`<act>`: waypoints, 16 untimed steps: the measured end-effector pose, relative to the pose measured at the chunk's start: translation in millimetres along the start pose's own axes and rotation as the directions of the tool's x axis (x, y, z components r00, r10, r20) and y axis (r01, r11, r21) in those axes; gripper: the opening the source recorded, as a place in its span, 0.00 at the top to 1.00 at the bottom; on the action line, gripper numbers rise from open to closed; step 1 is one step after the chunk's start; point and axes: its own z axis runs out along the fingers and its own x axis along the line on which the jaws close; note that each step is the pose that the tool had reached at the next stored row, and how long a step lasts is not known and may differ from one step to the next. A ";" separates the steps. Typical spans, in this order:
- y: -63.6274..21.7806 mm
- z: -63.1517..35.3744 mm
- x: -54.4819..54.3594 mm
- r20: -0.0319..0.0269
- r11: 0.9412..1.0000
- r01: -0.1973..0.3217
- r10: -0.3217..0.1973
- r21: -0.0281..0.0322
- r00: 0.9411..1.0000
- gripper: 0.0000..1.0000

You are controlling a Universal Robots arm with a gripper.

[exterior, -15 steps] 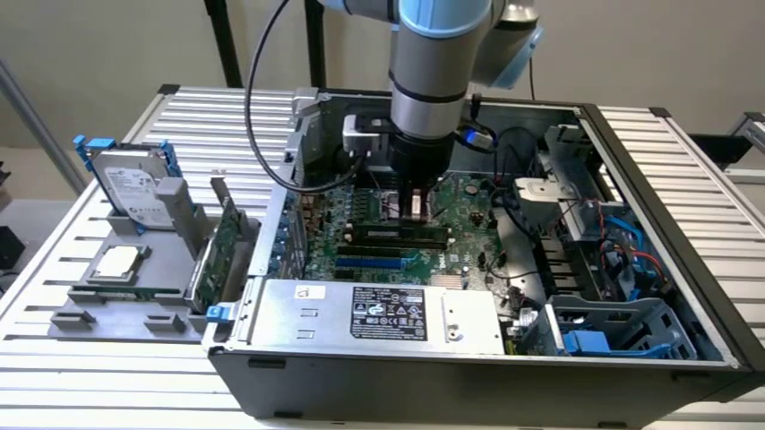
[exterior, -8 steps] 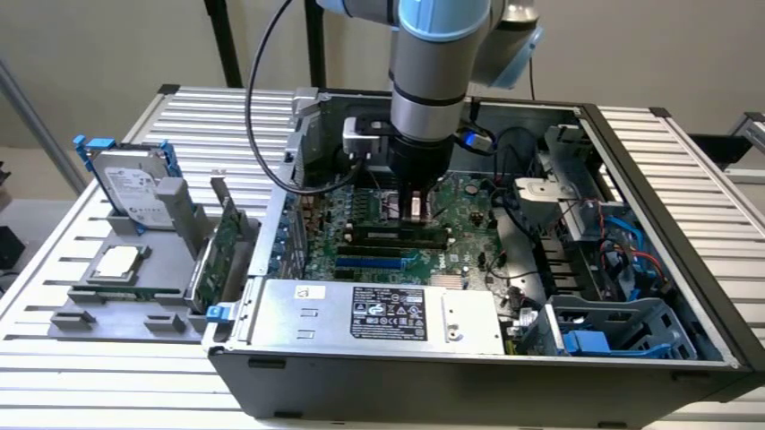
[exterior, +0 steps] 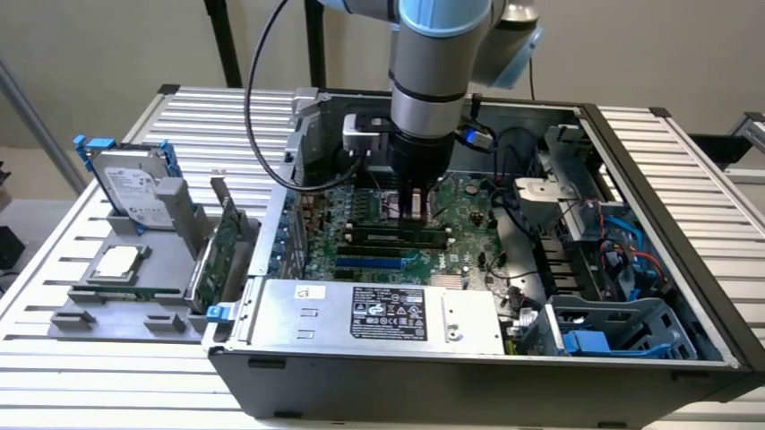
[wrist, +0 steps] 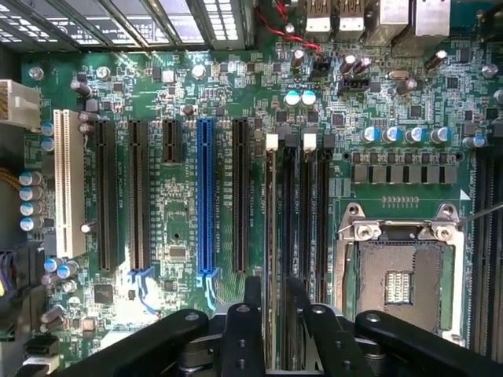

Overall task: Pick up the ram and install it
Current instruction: 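Press down the ram until it locks into place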

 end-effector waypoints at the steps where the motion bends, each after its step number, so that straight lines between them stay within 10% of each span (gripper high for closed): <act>1: 0.1 -2.7 0.1 0.001 1.000 0.000 0.000 -0.001 1.000 0.00; 6: 0.4 -15.6 0.8 0.008 1.000 0.000 0.000 -0.003 1.000 0.00; 7: 0.6 -18.2 1.0 0.010 1.000 0.000 0.000 -0.003 1.000 1.00; 16: 1.4 -22.2 1.3 0.016 1.000 0.000 0.000 -0.003 1.000 1.00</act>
